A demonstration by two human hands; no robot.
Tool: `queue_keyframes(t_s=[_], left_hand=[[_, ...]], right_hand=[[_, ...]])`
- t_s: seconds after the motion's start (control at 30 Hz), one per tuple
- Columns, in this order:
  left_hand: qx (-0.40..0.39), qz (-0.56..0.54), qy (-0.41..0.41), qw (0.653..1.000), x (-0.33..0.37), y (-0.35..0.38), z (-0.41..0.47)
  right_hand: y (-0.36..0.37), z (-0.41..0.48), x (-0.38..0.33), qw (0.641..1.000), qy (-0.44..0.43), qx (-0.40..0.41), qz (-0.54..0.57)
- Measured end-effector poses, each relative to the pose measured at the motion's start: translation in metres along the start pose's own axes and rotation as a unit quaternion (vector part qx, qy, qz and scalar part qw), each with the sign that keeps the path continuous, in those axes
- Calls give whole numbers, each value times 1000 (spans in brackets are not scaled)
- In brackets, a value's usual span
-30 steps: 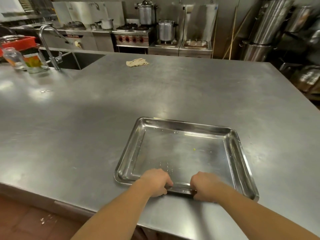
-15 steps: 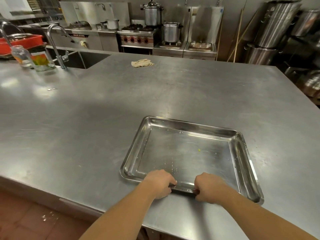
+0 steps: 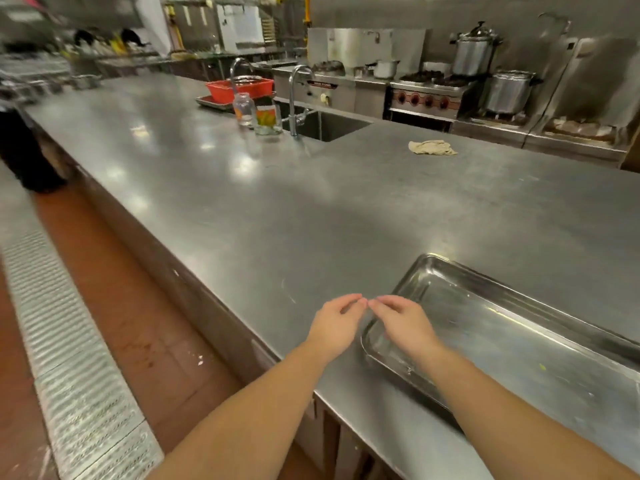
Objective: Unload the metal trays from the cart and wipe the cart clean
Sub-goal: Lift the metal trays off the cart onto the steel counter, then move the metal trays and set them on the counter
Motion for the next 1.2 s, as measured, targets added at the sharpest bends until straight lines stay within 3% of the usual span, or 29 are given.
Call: queue_keyframes(t_s=[0.2,0.4,0.7,0.97,1.07,1.2], left_hand=[[153,-48,-54,986,-25,-54,-68],[355,-123,-124,918,-71,-144,-207],[589,-99,-239,766,-154,-271,-514],[712,-114,-288,630,-209,-296,-732],[733,-118,-297,600,-218,-295,-776],[744,-132,-308,578,-233,-304,-800]], right_hand=[[72,-34,-25,990,-59,-125,6],[204,-133,-33,946,-79,-314,9],[399,-415,-22,785,-90,-612,-44],[472,-630,8,659,-111,-740,-76],[487,-674,20,615,-112,-775,-89],[512,-701,33,582,-129,-795,-111]])
Point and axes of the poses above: each hand's wrist, its own z-axis towards the middle knuckle, its own y-axis out of the palm, x = y × z, the point moved 6 cm from there along z, towards the middle knuckle, and after that the axes turned 9 degrees about z, right-handed, at the moved point
